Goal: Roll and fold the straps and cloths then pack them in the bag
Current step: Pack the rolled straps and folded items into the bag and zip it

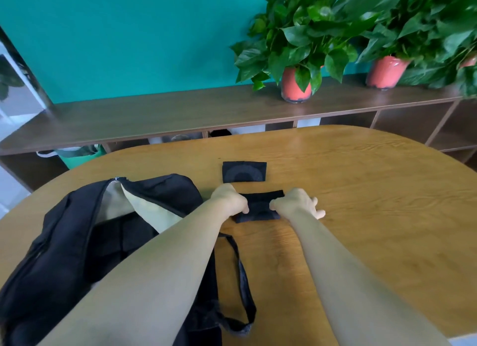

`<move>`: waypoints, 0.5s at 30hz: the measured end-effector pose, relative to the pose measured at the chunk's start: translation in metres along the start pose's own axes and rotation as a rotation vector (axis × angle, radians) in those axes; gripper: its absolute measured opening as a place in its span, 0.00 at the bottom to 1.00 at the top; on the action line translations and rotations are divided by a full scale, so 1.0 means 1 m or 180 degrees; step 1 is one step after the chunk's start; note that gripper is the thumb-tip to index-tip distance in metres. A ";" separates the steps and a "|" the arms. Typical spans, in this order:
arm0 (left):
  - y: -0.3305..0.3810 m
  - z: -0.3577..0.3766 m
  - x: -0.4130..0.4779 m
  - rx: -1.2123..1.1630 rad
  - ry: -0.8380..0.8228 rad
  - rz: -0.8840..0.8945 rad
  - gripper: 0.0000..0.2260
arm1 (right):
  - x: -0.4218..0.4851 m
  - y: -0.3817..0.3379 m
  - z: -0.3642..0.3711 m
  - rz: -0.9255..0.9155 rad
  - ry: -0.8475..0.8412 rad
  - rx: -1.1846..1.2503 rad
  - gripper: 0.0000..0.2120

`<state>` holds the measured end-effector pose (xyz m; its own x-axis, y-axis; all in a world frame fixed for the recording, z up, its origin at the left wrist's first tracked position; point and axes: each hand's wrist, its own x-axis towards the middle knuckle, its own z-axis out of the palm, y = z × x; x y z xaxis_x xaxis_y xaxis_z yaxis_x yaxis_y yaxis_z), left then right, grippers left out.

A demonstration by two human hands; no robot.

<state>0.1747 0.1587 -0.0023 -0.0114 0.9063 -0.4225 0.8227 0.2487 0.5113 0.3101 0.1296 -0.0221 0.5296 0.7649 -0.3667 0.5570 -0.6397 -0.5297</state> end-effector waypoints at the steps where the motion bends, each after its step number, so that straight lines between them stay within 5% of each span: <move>1: 0.000 0.000 -0.003 -0.0037 0.0012 0.0030 0.16 | -0.003 0.002 -0.003 0.0012 -0.0042 0.0094 0.03; 5: 0.000 -0.010 -0.022 -0.0264 0.0041 0.0220 0.18 | -0.015 0.014 -0.011 -0.0012 -0.0206 0.0662 0.06; 13: -0.031 -0.077 -0.101 -0.0832 0.0007 0.0465 0.10 | -0.075 -0.002 -0.022 -0.0596 -0.0410 0.1597 0.29; 15: -0.055 -0.095 -0.119 -0.0902 0.0084 0.0454 0.06 | -0.100 -0.013 -0.019 -0.0800 -0.0462 0.1633 0.27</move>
<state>0.0771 0.0693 0.0908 0.0749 0.9465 -0.3140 0.6260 0.2004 0.7536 0.2616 0.0601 0.0359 0.3083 0.9139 -0.2639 0.2542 -0.3465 -0.9030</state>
